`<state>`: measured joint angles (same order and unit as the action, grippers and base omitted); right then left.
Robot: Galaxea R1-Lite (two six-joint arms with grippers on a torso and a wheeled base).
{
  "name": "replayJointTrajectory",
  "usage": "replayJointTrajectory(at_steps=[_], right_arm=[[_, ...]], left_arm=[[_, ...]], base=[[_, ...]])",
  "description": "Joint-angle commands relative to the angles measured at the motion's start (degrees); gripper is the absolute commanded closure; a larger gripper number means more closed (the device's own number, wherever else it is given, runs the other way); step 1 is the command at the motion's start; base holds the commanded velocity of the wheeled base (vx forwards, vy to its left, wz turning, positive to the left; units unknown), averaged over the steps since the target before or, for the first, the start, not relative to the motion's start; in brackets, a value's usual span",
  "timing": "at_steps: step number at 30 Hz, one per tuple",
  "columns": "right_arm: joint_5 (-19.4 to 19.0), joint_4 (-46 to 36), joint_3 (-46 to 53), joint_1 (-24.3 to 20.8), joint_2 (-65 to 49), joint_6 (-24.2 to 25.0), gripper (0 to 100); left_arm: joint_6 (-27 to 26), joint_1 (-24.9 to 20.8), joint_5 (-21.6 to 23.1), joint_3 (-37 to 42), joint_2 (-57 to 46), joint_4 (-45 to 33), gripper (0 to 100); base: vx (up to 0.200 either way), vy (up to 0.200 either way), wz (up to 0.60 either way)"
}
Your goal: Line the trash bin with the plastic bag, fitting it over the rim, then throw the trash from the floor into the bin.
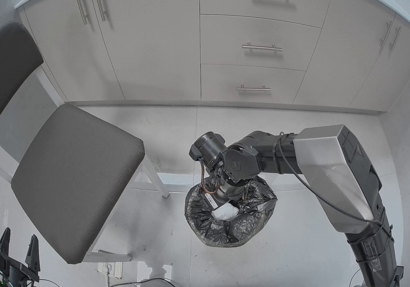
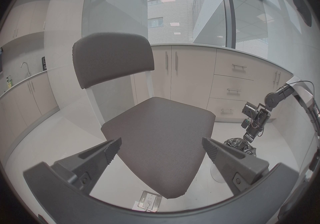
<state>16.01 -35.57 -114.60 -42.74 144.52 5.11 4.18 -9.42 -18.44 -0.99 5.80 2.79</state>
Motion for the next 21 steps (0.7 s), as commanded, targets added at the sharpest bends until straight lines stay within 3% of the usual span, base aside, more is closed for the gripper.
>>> replayJointTrajectory(at_steps=[1, 3, 4, 17, 21], right_arm=[[0.0, 0.7, 0.0, 0.0, 0.7, 0.1, 0], [0.2, 2.0, 0.0, 0.0, 1.3, -0.1, 0], [0.3, 2.8, 0.0, 0.0, 1.6, -0.2, 100], [0.6, 4.8, 0.0, 0.6, 5.6, 0.0, 100], [0.6, 11.7, 0.0, 1.8, 10.1, -0.4, 100]], left_arm=[[0.0, 0.0, 0.0, 0.7, 0.1, 0.0, 0], [0.0, 0.0, 0.0, 0.7, 0.1, 0.0, 0], [0.3, 0.0, 0.0, 0.7, 0.1, 0.0, 0], [0.9, 0.0, 0.0, 0.7, 0.1, 0.0, 0], [0.9, -0.1, 0.0, 0.7, 0.1, 0.0, 0]], base=[[0.000, 0.000, 0.00], [0.000, 0.000, 0.00], [0.000, 0.000, 0.00], [0.000, 0.000, 0.00], [0.000, 0.000, 0.00]])
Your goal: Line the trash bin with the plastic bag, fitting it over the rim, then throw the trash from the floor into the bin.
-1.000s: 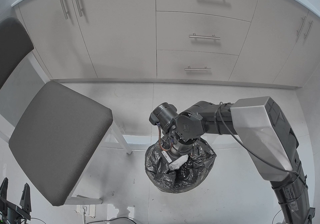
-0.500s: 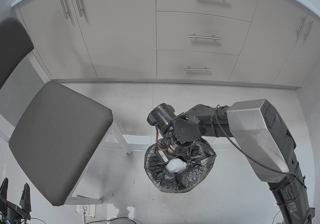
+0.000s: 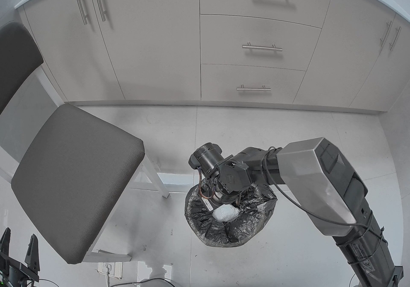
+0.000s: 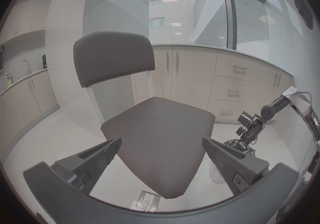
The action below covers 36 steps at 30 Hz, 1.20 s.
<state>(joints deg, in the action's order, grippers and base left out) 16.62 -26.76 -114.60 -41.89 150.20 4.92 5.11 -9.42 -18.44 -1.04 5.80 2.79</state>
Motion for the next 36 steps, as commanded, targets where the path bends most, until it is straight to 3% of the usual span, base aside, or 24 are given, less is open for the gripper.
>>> replayJointTrajectory(at_steps=[1, 14, 20, 36], right_arm=[[0.0, 5.0, 0.0, 1.3, 5.7, -0.6, 100], [1.8, 9.9, 0.0, 3.9, 12.8, -1.5, 100], [1.7, 18.9, 0.0, 5.2, 17.3, -1.6, 100], [1.5, 20.3, 0.0, 6.4, 18.9, -1.5, 100]], left_arm=[[0.0, 0.0, 0.0, 0.8, 0.1, 0.0, 0], [0.0, -0.1, 0.0, 0.8, 0.1, 0.0, 0], [0.0, -0.1, 0.0, 0.8, 0.1, 0.0, 0], [0.0, -0.1, 0.0, 0.8, 0.1, 0.0, 0]], base=[[0.000, 0.000, 0.00], [0.000, 0.000, 0.00], [0.000, 0.000, 0.00], [0.000, 0.000, 0.00]])
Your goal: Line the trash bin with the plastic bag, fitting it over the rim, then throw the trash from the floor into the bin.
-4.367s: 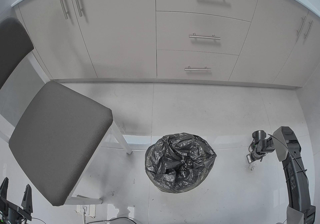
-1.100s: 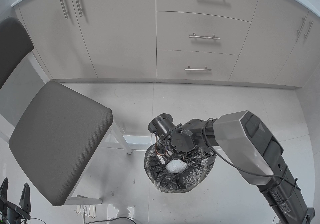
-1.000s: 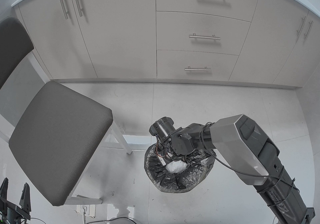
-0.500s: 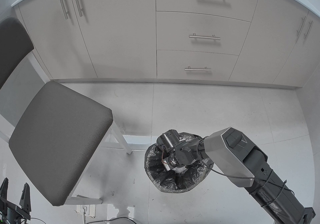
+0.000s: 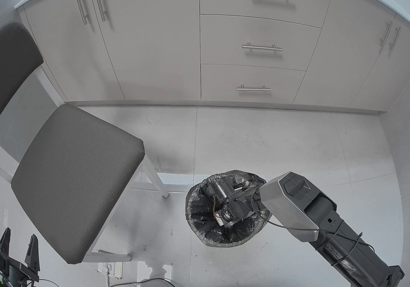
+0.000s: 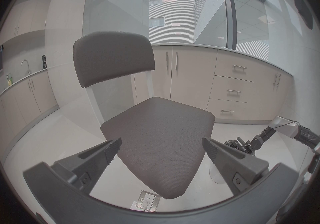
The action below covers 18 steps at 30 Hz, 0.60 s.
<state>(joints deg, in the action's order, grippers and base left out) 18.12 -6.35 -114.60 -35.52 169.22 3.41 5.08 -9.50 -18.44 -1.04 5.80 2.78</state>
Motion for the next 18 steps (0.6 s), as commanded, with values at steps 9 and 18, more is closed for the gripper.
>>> replayJointTrajectory(at_steps=[9, 18], right_arm=[[0.2, -4.2, 0.0, -2.4, -10.5, 0.5, 100], [0.2, -13.1, 0.0, -4.6, -27.2, 1.2, 100]], left_arm=[[0.5, 0.1, 0.0, 0.8, 0.1, 0.0, 0], [0.2, 0.1, -1.8, 1.0, 0.1, 1.4, 0]], base=[[0.000, 0.000, 0.00], [0.000, 0.000, 0.00]])
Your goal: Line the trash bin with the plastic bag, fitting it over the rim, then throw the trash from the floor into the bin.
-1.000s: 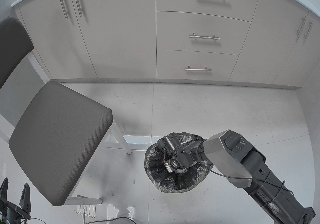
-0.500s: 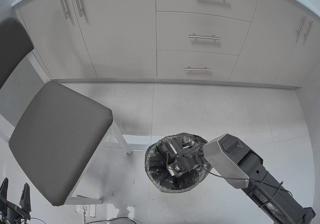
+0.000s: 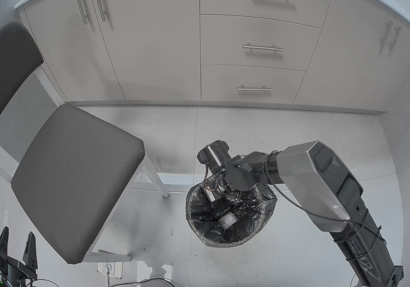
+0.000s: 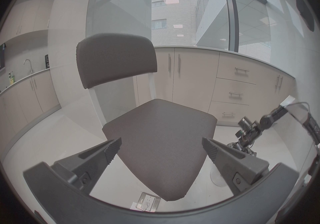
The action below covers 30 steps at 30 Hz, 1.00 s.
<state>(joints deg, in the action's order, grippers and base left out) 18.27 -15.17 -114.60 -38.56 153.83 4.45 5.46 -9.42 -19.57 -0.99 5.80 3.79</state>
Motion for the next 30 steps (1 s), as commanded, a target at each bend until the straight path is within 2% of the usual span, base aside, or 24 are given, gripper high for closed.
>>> replayJointTrajectory(at_steps=[1, 4, 8, 12, 13, 14, 15, 17, 21, 22, 25, 26, 30], right_arm=[[0.0, -6.4, 0.0, -1.5, -14.8, 0.1, 100], [0.0, -9.7, 0.0, -1.4, -20.4, 0.1, 100], [0.0, -12.3, 0.0, -0.9, -26.7, -0.1, 100], [0.1, -14.2, 0.0, -0.7, -31.0, -0.1, 100], [0.1, -15.8, 0.0, -0.2, -33.8, -0.2, 100], [0.1, -15.9, 0.0, -0.1, -34.2, -0.2, 100], [0.0, -17.3, 0.0, 0.7, -36.4, -0.5, 100], [0.0, -19.3, 0.0, 2.1, -39.2, -0.8, 100], [0.1, -21.6, 0.0, 3.8, -43.0, -1.7, 100], [-0.4, -25.3, 0.0, 6.9, -48.5, -3.4, 100], [-1.0, -29.0, 0.0, 9.3, -53.0, -4.5, 100], [-1.8, -32.8, 0.0, 11.5, -57.7, -6.1, 100], [-1.4, -44.5, 0.0, 14.4, -67.4, -8.8, 100]], left_arm=[[-0.2, -0.1, -0.3, 1.0, 0.1, 0.3, 0], [-0.6, -0.1, 0.5, 1.0, 0.2, -0.5, 0], [-1.5, -0.2, 6.4, 0.9, 0.2, -1.2, 0], [-6.2, -0.2, 8.8, 0.9, 0.2, -1.4, 0], [-9.0, -0.5, 11.1, 0.9, 0.2, -1.2, 0], [-9.2, -0.6, 11.8, 0.9, 0.2, -1.2, 0], [-9.3, -0.7, 16.9, 0.7, 0.1, -1.5, 0], [-8.5, -0.7, 22.1, 1.0, 0.1, -2.2, 0], [-8.3, -0.8, 22.3, 0.8, 0.2, -2.9, 0], [-6.3, -0.6, 21.3, 1.0, 0.3, -3.6, 0], [-5.1, -0.5, 20.2, 1.0, 0.3, -3.5, 0], [-5.3, -0.5, 20.1, 1.0, 0.3, -3.5, 0], [-6.7, -0.4, 20.2, 1.0, 0.1, -3.5, 0]], base=[[0.000, 0.000, 0.00], [0.000, 0.000, 0.00], [0.000, 0.000, 0.00], [0.000, 0.000, 0.00], [0.000, 0.000, 0.00], [0.000, 0.000, 0.00], [0.000, 0.000, 0.00], [0.000, 0.000, 0.00], [0.000, 0.000, 0.00], [0.000, 0.000, 0.00], [0.000, 0.000, 0.00], [0.000, 0.000, 0.00], [0.000, 0.000, 0.00]])
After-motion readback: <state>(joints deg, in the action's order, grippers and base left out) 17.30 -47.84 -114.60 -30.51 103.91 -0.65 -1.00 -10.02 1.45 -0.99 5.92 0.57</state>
